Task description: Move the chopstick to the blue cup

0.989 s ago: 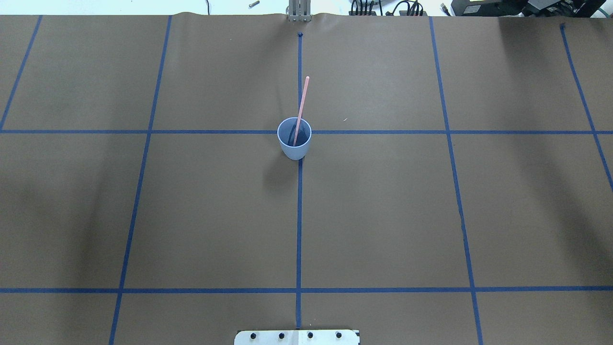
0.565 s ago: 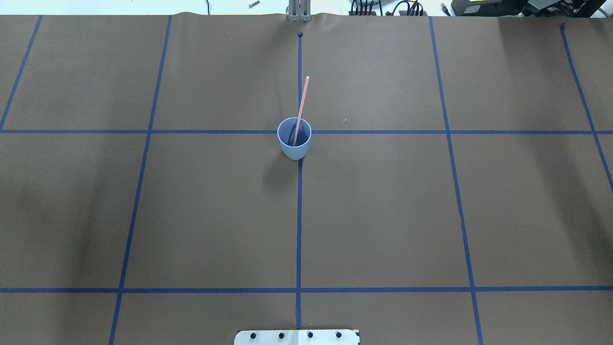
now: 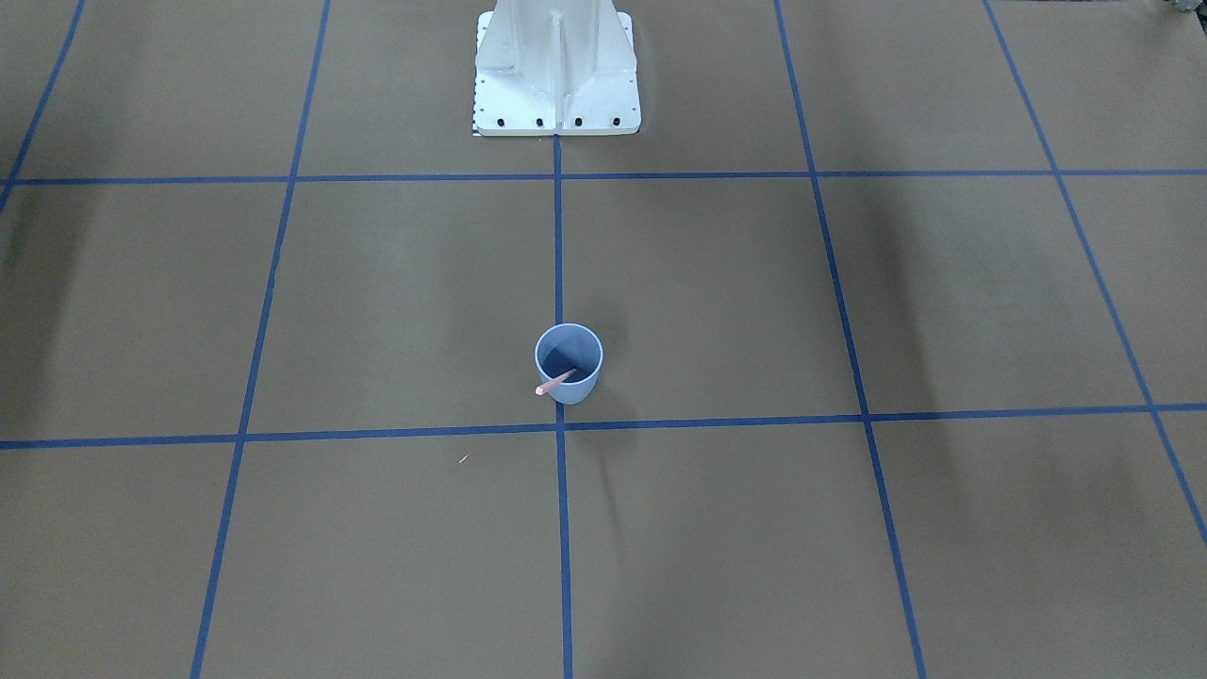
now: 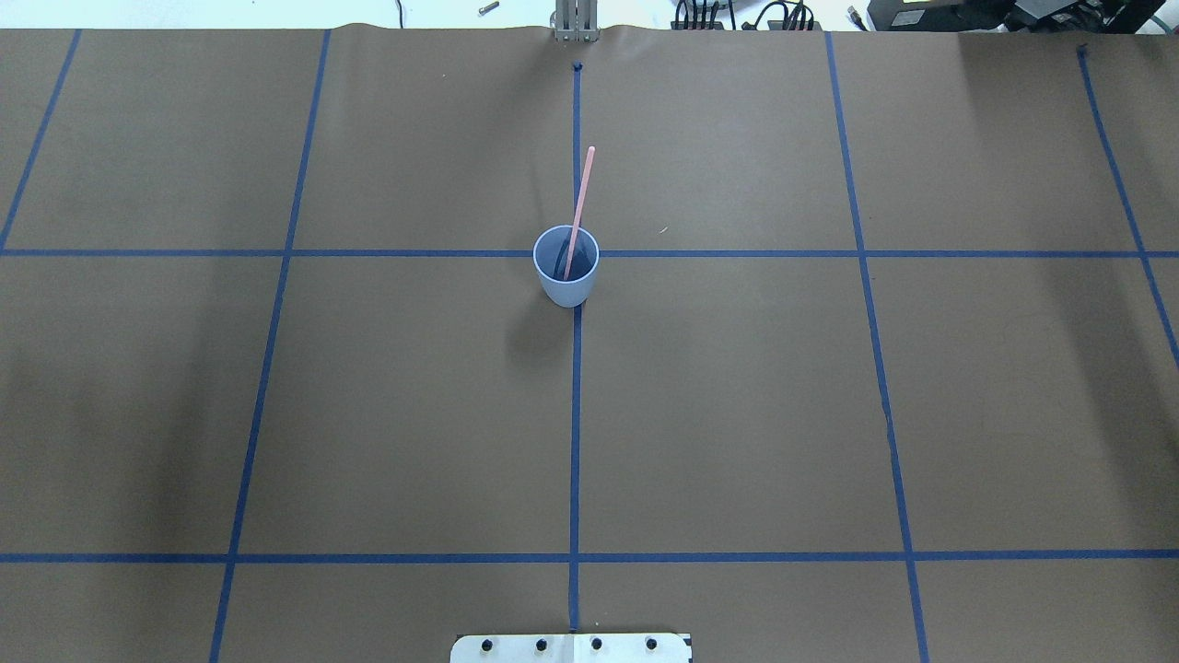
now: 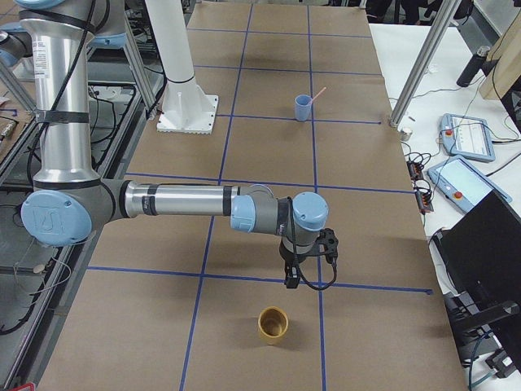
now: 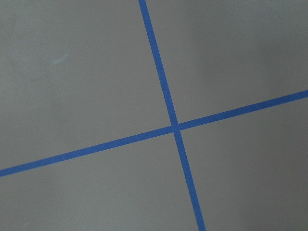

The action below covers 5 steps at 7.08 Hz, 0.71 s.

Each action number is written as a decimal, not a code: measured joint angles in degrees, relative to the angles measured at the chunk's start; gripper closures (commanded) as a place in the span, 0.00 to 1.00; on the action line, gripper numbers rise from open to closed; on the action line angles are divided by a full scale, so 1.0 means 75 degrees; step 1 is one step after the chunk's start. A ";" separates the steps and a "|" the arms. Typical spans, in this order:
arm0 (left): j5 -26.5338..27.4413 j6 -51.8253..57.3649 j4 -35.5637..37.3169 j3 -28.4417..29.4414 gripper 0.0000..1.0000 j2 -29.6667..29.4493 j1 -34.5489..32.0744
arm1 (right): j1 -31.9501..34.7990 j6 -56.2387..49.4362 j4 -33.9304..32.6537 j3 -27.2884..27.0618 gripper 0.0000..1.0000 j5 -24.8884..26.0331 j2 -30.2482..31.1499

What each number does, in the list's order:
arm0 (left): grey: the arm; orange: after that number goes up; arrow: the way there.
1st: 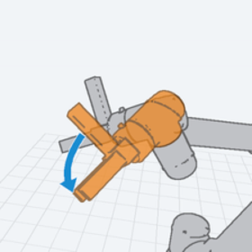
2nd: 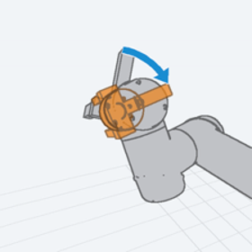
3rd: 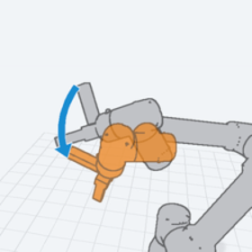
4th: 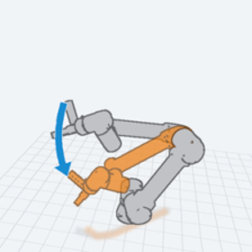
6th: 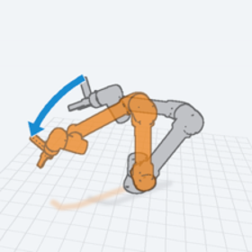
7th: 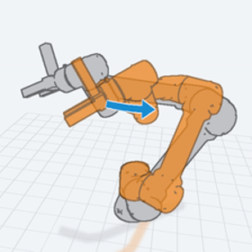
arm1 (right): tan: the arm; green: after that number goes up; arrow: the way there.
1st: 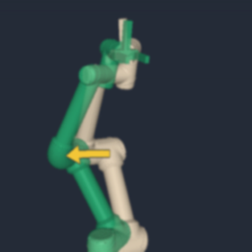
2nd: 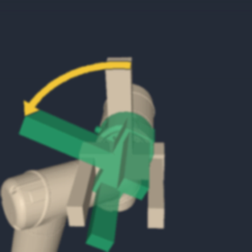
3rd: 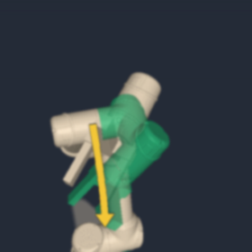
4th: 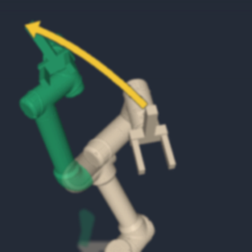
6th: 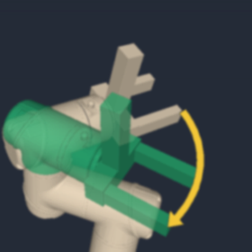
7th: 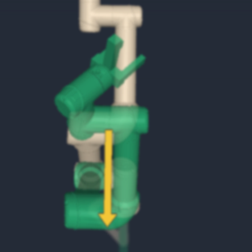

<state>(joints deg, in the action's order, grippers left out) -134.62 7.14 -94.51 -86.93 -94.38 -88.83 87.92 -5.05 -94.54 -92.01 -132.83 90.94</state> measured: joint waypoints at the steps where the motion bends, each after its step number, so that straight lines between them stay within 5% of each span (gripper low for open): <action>1: -0.0024 -0.0005 0.0367 -0.0288 0.02 0.0061 -0.0080 | 0.0008 0.0017 -0.0010 0.0003 0.00 -0.0012 0.0013; 5: -0.0013 -0.0005 0.0595 -0.0498 0.02 0.0325 -0.0086 | 0.0080 0.0031 -0.0792 -0.0248 0.00 -0.0039 -0.0146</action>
<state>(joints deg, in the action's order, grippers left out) -134.72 7.10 -90.04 -90.67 -91.95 -89.48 88.52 -4.82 -100.49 -93.87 -133.12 89.84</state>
